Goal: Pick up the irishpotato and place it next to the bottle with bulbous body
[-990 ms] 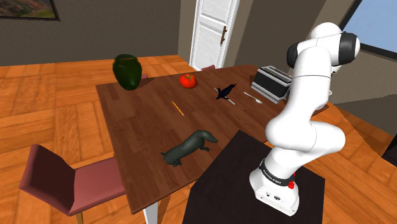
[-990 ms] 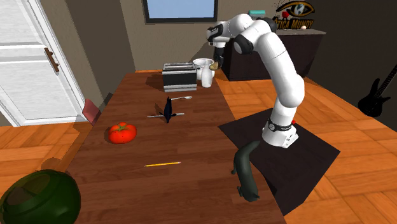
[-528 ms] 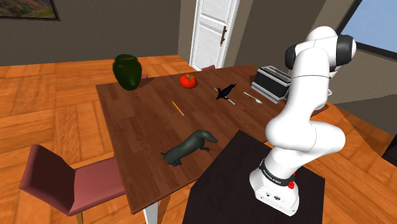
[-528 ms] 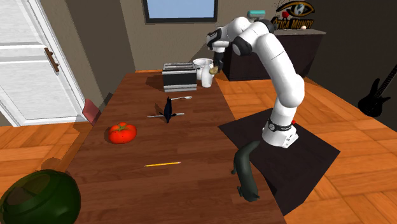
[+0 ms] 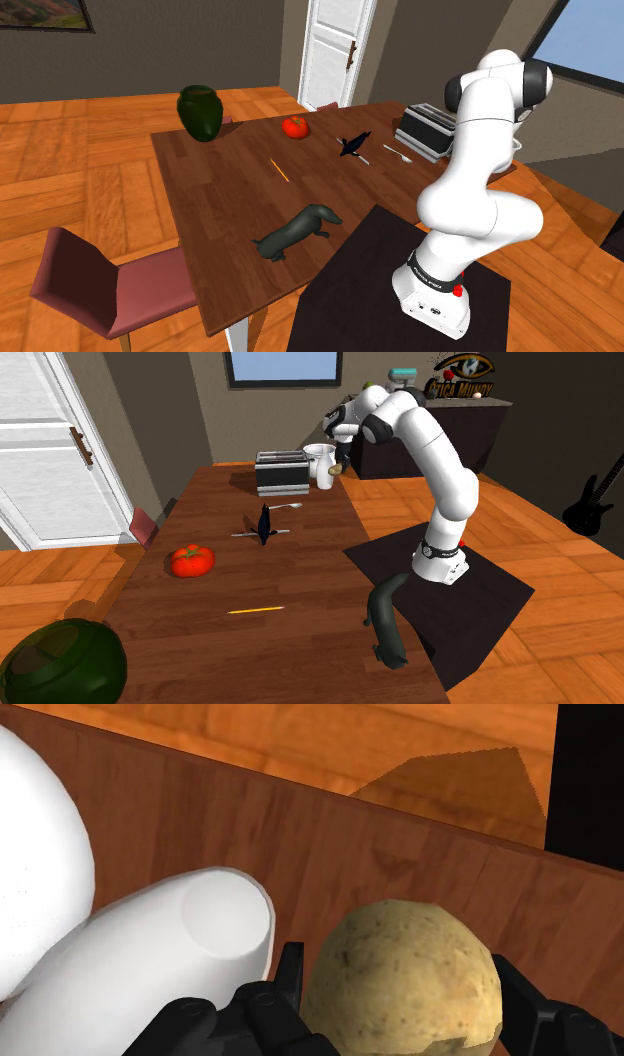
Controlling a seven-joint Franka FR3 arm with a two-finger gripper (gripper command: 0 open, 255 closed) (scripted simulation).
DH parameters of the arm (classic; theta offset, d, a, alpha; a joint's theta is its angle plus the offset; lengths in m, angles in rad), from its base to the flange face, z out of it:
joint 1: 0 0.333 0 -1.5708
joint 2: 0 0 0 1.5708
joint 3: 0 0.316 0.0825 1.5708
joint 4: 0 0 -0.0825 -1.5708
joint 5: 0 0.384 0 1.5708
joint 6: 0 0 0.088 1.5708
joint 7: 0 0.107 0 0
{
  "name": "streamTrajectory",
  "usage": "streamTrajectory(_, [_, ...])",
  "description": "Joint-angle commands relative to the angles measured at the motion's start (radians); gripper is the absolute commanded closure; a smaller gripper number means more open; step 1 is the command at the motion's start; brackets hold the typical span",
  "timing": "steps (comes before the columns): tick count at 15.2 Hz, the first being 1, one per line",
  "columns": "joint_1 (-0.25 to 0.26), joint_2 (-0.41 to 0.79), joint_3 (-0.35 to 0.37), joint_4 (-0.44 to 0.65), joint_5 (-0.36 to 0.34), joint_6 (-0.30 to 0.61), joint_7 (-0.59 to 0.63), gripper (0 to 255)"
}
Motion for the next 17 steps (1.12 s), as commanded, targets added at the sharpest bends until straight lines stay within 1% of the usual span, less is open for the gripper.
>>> streamTrajectory(1, [-0.004, 0.014, 0.010, -0.007, 0.012, 0.020, -0.006, 255])
streamTrajectory(17, [-0.050, 0.134, 0.090, -0.017, 0.095, 0.142, -0.052, 255])
